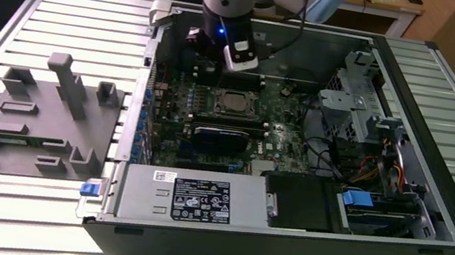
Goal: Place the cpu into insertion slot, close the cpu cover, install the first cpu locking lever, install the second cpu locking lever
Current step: 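Install the first cpu locking lever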
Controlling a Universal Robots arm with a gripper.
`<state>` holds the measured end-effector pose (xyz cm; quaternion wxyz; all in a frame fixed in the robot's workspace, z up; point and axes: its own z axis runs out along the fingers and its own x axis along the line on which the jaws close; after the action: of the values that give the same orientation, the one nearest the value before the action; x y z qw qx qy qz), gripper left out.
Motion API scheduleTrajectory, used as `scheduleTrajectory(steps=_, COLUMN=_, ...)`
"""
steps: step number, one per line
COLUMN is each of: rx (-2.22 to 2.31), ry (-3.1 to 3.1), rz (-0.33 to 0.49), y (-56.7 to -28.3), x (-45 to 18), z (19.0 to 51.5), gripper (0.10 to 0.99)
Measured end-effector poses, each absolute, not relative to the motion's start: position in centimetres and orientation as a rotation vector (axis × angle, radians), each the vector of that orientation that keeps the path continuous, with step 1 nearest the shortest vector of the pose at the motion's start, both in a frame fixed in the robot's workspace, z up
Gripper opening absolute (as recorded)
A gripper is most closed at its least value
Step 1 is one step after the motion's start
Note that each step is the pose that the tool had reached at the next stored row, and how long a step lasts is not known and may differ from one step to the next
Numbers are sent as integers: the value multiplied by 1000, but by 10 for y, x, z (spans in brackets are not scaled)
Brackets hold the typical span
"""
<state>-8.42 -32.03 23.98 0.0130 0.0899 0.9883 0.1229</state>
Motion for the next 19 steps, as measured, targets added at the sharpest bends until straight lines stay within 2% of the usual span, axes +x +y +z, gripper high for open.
scheduleTrajectory(steps=9, rx=280, ry=3080, rz=383, y=-320, x=-50, z=240, gripper=102)
scheduleTrajectory(steps=19, rx=262, ry=3023, rz=385, y=-321, x=-54, z=239, gripper=102)
